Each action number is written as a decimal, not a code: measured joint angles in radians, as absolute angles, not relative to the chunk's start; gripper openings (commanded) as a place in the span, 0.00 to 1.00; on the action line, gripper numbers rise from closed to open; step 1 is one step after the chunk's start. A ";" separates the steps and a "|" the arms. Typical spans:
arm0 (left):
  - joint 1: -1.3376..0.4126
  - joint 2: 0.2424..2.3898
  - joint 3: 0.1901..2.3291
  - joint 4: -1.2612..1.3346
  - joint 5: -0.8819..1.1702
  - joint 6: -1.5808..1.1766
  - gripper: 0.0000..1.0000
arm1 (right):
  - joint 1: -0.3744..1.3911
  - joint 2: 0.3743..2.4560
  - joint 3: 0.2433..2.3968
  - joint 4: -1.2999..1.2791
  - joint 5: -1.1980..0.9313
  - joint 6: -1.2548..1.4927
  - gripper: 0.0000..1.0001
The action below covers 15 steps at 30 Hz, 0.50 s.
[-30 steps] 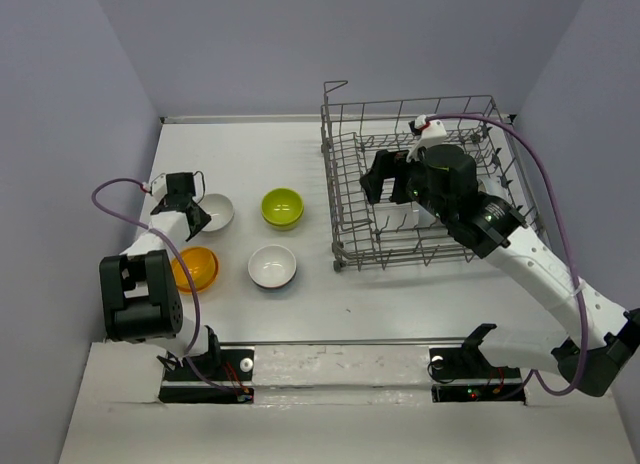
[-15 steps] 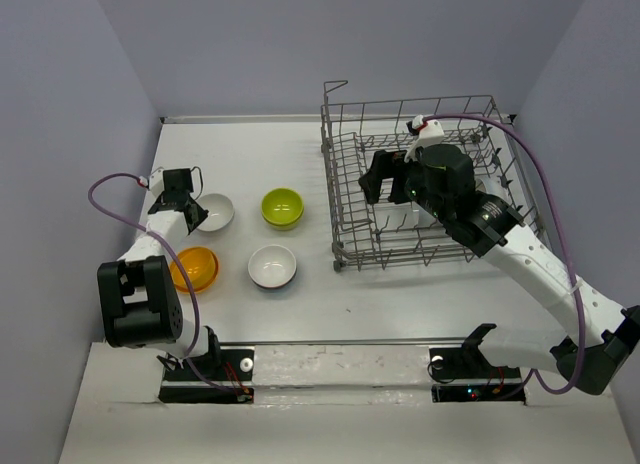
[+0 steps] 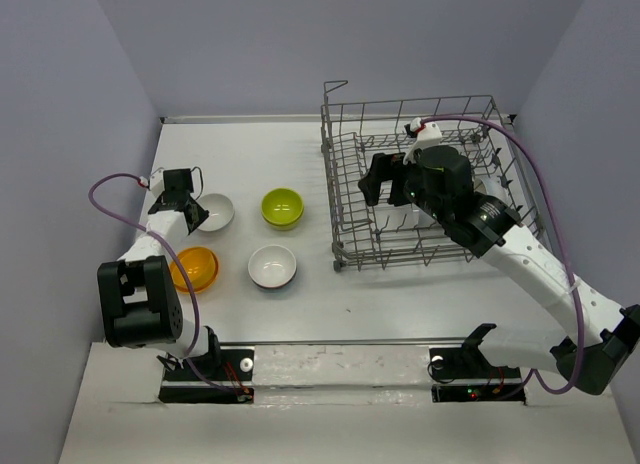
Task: Load the bowls into the dish rack
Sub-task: Pick up the bowl from the center of the board.
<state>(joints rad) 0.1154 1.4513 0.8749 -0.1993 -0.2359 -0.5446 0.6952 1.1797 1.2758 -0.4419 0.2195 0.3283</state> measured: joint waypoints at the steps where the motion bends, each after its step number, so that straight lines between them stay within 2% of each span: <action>1: 0.115 1.451 0.875 -0.199 -0.235 -0.544 0.36 | 0.695 1.180 1.276 -0.442 0.220 0.329 1.00; 6: 0.115 1.452 0.875 -0.200 -0.235 -0.543 0.25 | 0.695 1.180 1.276 -0.441 0.217 0.329 1.00; 11: 0.120 1.454 0.875 -0.200 -0.231 -0.542 0.25 | 0.695 1.180 1.276 -0.441 0.216 0.329 1.00; 13: 0.120 1.460 0.875 -0.200 -0.228 -0.542 0.34 | 0.695 1.180 1.276 -0.441 0.214 0.329 1.00; 15: 0.120 1.466 0.875 -0.200 -0.223 -0.542 0.37 | 0.695 1.180 1.276 -0.441 0.213 0.329 1.00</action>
<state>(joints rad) 0.1200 1.4658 0.8749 -0.2005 -0.2234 -0.5415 0.6952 1.1797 1.2758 -0.4412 0.2127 0.3286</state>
